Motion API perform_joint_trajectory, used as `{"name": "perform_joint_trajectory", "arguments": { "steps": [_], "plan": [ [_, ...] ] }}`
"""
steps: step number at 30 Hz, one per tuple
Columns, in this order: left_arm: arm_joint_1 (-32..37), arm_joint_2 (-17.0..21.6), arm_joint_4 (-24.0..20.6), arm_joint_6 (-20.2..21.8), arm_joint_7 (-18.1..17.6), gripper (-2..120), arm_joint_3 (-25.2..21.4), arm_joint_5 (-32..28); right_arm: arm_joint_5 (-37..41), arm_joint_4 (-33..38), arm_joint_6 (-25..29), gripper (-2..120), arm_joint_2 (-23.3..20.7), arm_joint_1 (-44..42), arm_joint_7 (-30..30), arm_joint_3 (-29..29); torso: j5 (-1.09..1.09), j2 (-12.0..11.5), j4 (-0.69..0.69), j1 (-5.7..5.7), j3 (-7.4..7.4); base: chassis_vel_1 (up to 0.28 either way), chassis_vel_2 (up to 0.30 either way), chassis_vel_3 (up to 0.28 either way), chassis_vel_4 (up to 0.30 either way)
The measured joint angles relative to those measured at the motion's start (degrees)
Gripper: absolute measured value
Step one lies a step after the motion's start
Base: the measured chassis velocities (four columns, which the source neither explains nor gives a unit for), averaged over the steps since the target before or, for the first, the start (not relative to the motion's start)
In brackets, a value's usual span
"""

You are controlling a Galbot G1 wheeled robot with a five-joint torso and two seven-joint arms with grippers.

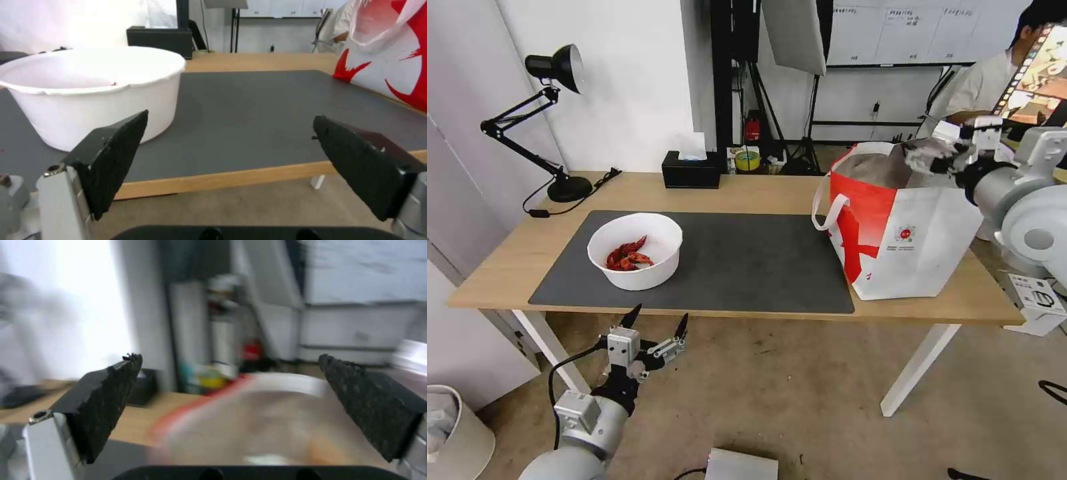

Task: Pick up the trash from the table and place it into the takeout bag.

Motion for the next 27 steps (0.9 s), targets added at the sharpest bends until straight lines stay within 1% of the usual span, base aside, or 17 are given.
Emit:
{"name": "perform_joint_trajectory", "arguments": {
  "steps": [1,2,5,6,9,11,12,13,15,16,17,19,20,21,24,25,27],
  "plan": [
    [0.0,0.0,0.0,0.0,0.0,100,0.0,0.0,0.0,0.0,0.0,100,0.0,0.0,0.0,0.0,0.0,0.0,0.0,0.0,0.0,0.0,0.0,0.0,0.0],
    [-0.1,0.1,0.0,0.0,0.0,100,-0.2,0.0,-1.0,2.0,1.9,100,0.1,-1.9,-2.2,0.0,0.0,0.0,-0.01,0.0,0.0,0.0,0.0,0.0,0.0],
    [-0.2,0.5,0.1,0.0,0.0,100,-0.7,-0.4,-4.4,6.1,4.7,100,0.4,-7.4,-4.9,0.0,0.01,0.0,-0.01,0.0,0.0,0.0,0.0,0.0,0.0],
    [-0.2,0.5,0.1,0.0,0.0,100,-0.7,-0.4,-4.4,6.1,4.7,100,0.4,-7.4,-4.9,0.0,0.01,0.0,-0.01,0.0,0.0,0.0,0.0,0.0,0.0],
    [-0.2,0.3,-0.1,0.0,0.0,100,-1.5,-0.4,-7.6,8.3,6.2,100,0.5,-11.3,-5.8,-0.3,0.0,0.0,-0.03,0.0,0.0,0.0,0.0,0.0,0.0],
    [1.6,-1.2,-0.5,0.0,0.0,100,-3.5,0.3,-10.6,8.7,7.3,100,1.4,-13.1,-6.0,-2.1,0.01,0.0,-0.04,0.0,0.0,0.0,0.0,0.0,0.0],
    [2.6,-1.9,-0.9,0.1,0.0,100,-4.6,0.6,-13.0,8.7,7.9,100,2.2,-14.6,-6.0,-3.1,0.02,0.0,0.05,0.0,0.0,0.0,0.0,0.0,0.0],
    [2.6,-1.9,-0.9,0.1,0.0,100,-4.6,0.6,-13.0,8.7,7.9,100,2.2,-14.6,-6.0,-3.1,0.02,0.0,0.05,0.0,0.0,0.0,0.0,0.0,0.0],
    [3.1,-2.4,-1.2,0.2,-0.1,100,-5.2,0.7,-16.3,8.8,9.0,100,3.2,-18.4,-6.0,-2.9,0.0,0.0,0.04,0.0,0.0,0.0,0.0,0.0,0.0],
    [3.3,-2.5,-1.4,0.2,-0.1,100,-5.5,0.7,-17.6,8.8,9.5,100,3.7,-20.3,-6.0,-2.5,0.0,0.0,-0.02,0.0,0.0,0.0,0.0,0.0,0.0],
    [3.3,-2.5,-1.4,0.2,-0.1,100,-5.5,0.7,-17.6,8.8,9.5,100,3.7,-20.3,-6.0,-2.5,0.0,0.0,-0.02,0.0,0.0,0.0,0.0,0.0,0.0],
    [4.5,-3.3,-1.6,0.3,0.2,100,-6.7,0.8,-21.0,7.3,11.9,100,5.4,-24.3,-6.4,-2.0,0.01,0.0,-0.04,-0.01,0.0,0.0,0.0,0.0,0.0],
    [5.1,-3.9,-1.7,0.3,0.5,100,-7.3,0.8,-22.5,6.0,13.2,100,6.4,-26.3,-6.7,-1.7,0.02,0.0,0.0,-0.01,0.0,0.0,0.0,0.0,0.0],
    [5.1,-3.9,-1.7,0.3,0.5,100,-7.3,0.8,-22.5,6.0,13.2,100,6.4,-26.3,-6.7,-1.7,0.02,0.0,0.0,-0.01,0.0,0.0,0.0,0.0,0.0],
    [5.4,-4.3,-1.7,0.3,0.8,100,-7.7,0.7,-27.0,2.5,17.4,100,9.2,-33.1,-7.1,0.1,0.01,0.0,0.0,0.0,0.0,0.0,0.0,0.0,0.0],
    [5.4,-4.3,-1.7,0.3,0.8,100,-7.7,0.7,-27.0,2.5,17.4,100,9.2,-33.1,-7.1,0.1,0.01,0.0,0.0,0.0,0.0,0.0,0.0,0.0,0.0],
    [5.3,-4.1,-1.5,0.2,0.8,100,-7.8,0.6,-29.6,1.0,19.5,100,11.6,-37.8,-7.1,1.7,0.02,0.0,-0.02,-0.01,0.0,0.0,0.0,0.0,0.0]
  ]
}}
